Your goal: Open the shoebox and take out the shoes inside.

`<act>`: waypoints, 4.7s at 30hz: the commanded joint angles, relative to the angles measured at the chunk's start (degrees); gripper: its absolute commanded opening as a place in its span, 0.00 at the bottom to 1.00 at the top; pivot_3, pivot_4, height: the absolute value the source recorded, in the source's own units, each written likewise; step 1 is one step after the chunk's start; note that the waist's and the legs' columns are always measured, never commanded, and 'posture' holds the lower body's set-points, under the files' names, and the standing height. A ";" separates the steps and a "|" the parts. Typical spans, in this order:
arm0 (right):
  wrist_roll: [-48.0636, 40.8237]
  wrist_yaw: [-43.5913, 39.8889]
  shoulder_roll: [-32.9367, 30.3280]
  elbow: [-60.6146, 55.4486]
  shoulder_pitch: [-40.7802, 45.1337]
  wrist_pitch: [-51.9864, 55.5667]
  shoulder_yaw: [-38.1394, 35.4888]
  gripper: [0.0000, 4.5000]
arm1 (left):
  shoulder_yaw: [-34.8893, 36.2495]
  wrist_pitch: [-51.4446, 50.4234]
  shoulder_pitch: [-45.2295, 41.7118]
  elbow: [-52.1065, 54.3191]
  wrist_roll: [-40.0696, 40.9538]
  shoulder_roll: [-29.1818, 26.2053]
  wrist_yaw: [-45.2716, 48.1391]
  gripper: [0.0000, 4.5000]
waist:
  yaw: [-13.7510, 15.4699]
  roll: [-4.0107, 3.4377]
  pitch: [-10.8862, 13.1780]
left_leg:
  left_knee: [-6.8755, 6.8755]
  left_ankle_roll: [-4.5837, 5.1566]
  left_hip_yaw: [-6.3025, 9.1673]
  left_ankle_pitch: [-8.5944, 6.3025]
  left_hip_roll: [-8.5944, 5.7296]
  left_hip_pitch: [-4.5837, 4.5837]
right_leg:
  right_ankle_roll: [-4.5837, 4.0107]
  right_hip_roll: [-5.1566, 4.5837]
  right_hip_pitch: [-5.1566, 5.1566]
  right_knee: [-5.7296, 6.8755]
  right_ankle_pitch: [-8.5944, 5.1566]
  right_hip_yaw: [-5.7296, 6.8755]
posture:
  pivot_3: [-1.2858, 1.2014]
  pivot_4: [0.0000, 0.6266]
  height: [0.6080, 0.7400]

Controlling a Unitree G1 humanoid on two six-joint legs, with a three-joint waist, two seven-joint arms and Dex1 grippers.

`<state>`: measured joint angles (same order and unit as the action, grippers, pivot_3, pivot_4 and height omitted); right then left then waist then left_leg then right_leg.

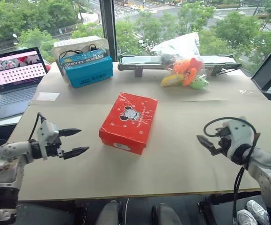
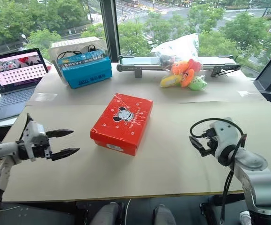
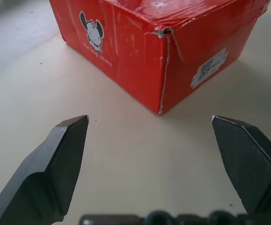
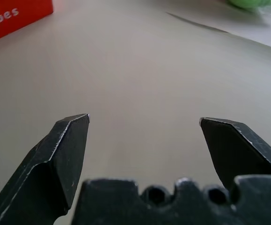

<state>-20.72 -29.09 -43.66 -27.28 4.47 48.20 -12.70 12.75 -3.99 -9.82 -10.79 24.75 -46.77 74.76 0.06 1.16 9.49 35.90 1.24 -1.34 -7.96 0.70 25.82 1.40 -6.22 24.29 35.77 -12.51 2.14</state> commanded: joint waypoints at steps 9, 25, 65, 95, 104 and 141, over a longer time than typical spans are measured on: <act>2.11 -18.09 -1.84 7.68 11.56 -8.90 20.92 1.00 | -0.91 -1.86 2.17 5.41 0.85 1.07 -1.29 1.00 | -0.11 0.07 -0.01 | 0.01 -0.01 -0.13 -0.01 0.09 -0.06 | 0.00 0.02 0.00 -0.04 -0.01 0.02 | 0.52 0.24 1.00; 8.97 -22.42 5.49 21.89 19.82 -19.49 26.67 0.24 | -2.79 -1.09 -0.70 3.69 -0.55 2.98 -3.65 1.00 | 0.55 0.11 0.02 | 0.06 0.01 -0.24 -0.01 0.13 -0.02 | 0.02 0.09 0.04 0.02 0.08 0.05 | 0.52 0.24 1.00; 1.08 -22.22 13.87 23.04 31.68 -13.31 18.84 0.00 | -2.69 -0.01 1.06 3.76 -1.17 4.25 -5.64 1.00 | 0.42 0.10 0.02 | 0.04 0.03 -0.29 0.00 0.15 -0.03 | -0.18 0.13 0.09 0.05 0.26 0.03 | 0.52 0.24 1.00; 7.64 -28.38 45.78 74.39 75.68 -39.21 23.60 0.00 | 8.27 -6.60 16.66 15.30 3.46 -1.27 -6.26 1.00 | -2.12 0.22 0.04 | -0.06 -0.04 -0.31 0.01 0.20 0.44 | -0.26 0.25 0.88 0.31 0.63 -0.04 | 0.52 0.24 1.00; 9.40 -29.89 41.62 64.61 67.40 -36.50 23.84 0.00 | 7.71 -9.12 15.63 19.86 4.54 -0.15 -9.48 1.00 | -2.67 0.21 0.04 | -0.24 -0.05 -0.35 0.01 0.26 0.40 | -0.33 0.32 0.95 0.35 0.60 -0.06 | 0.52 0.24 1.00; 12.27 -8.20 24.61 32.64 44.15 -6.93 24.29 0.00 | 11.65 -19.19 7.04 20.62 10.10 -6.27 -10.60 1.00 | -0.83 0.24 0.03 | -0.11 0.29 -0.56 0.23 0.28 0.38 | -0.31 0.33 0.86 0.25 0.64 -0.06 | 0.52 0.24 1.00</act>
<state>-9.01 -38.11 -19.69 6.24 46.93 41.67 11.15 24.46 -22.59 -1.55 8.08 33.83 -52.61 64.39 -0.77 1.40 9.52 35.79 1.54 -1.91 -7.72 0.99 26.19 1.09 -5.88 25.15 36.03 -11.87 2.08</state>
